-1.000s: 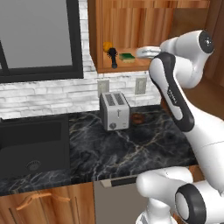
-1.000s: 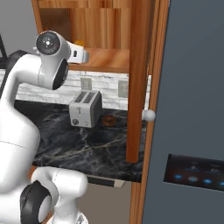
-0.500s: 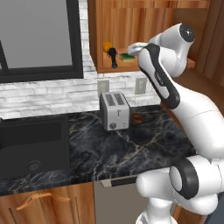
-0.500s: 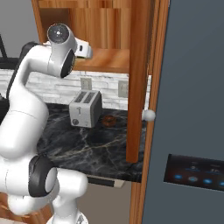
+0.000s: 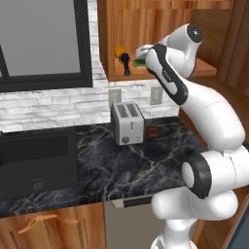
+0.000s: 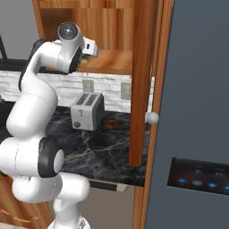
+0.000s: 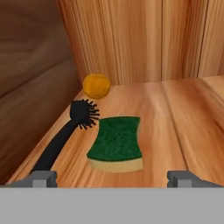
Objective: Pick the dish brush and sponge from the cabinet and place them on the counter.
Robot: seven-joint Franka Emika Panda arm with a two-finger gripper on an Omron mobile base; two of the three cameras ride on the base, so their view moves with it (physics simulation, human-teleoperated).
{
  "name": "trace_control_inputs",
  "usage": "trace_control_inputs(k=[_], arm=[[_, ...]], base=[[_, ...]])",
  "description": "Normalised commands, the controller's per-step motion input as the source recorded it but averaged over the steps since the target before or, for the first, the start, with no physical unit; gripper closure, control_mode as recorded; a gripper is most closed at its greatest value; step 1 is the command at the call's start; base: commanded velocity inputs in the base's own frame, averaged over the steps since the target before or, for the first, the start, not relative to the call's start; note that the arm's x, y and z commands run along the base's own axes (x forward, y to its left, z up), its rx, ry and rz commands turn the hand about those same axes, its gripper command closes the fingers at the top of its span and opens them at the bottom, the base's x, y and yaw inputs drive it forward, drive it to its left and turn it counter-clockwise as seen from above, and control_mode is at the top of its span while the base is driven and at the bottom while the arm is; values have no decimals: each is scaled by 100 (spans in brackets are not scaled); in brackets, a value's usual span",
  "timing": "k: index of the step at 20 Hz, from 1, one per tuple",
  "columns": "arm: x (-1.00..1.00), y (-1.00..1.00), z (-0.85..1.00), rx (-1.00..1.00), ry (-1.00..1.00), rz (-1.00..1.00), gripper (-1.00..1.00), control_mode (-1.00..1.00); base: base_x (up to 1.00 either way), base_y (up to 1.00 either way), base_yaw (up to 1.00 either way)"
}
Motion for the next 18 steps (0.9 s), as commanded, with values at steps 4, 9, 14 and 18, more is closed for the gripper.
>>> trace_control_inputs(k=[4,9,14,18], arm=[[30,1,-26,-1,1,0,-100,-100],[36,9,-21,-2,1,0,-100,-100],[39,4,-8,-2,3,0,-100,-100],[40,0,-6,-2,4,0,-100,-100]], base=[[0,0,0],[0,0,0],[0,0,0],[0,0,0]])
